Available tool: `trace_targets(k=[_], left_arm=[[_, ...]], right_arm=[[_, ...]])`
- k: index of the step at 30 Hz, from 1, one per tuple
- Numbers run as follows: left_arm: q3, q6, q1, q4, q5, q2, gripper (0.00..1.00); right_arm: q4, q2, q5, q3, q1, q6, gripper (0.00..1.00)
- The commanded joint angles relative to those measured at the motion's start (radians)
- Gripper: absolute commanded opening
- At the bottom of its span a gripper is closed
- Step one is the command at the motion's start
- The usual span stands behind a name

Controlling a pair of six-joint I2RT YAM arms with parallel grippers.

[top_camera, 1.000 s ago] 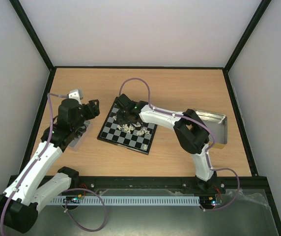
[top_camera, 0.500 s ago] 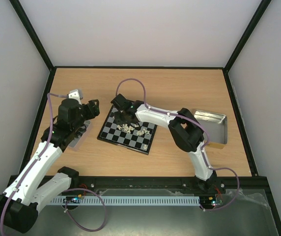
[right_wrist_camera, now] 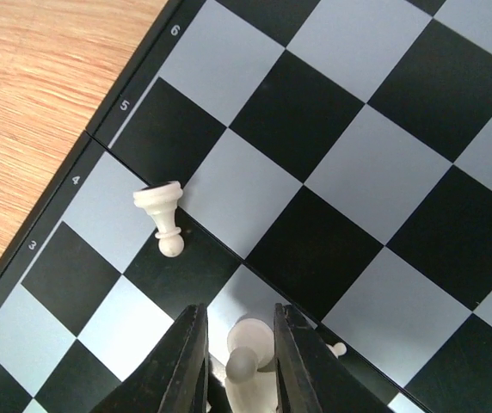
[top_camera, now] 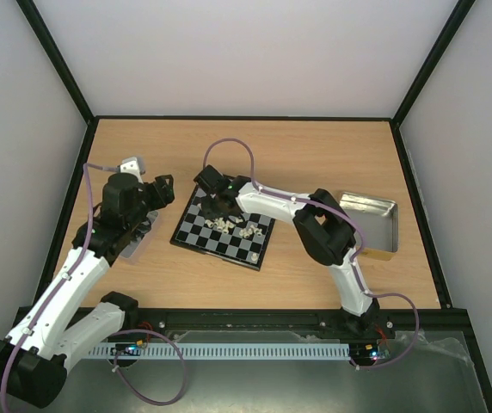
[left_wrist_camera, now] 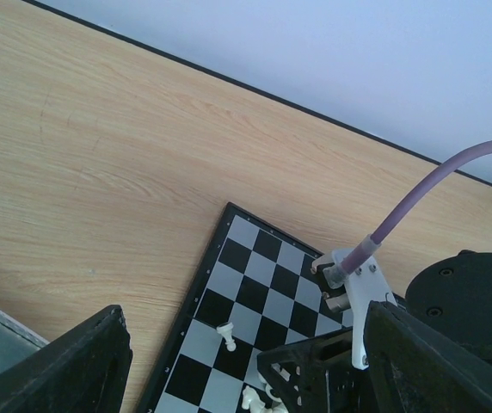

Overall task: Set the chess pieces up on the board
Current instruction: Pick up the chess piece from the chessboard.

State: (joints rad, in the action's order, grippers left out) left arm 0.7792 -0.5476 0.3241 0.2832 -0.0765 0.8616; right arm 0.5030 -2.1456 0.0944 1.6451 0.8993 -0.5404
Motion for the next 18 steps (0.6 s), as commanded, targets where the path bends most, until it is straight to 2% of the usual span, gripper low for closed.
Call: trace_targets(k=[1, 6, 14, 18], left_arm=[[-0.012, -0.007, -0.007, -0.004, -0.008, 0.002, 0.75], [-0.011, -0.009, -0.008, -0.005, -0.006, 0.0, 0.75], [-0.005, -0.008, -0.009, -0.001, -0.005, -0.004, 0.75], [-0.003, -0.007, -0.01, 0.004, -0.009, -0.014, 0.75]], right_arm=[[0.042, -0.03, -0.016, 0.024, 0.007, -0.004, 0.2], [0.018, -0.019, -0.023, 0.015, 0.009, -0.01, 0.07], [-0.064, 0.034, -0.08, 0.01, 0.008, -0.022, 0.04], [-0.114, 0.109, -0.093, -0.04, 0.008, -0.037, 0.04]])
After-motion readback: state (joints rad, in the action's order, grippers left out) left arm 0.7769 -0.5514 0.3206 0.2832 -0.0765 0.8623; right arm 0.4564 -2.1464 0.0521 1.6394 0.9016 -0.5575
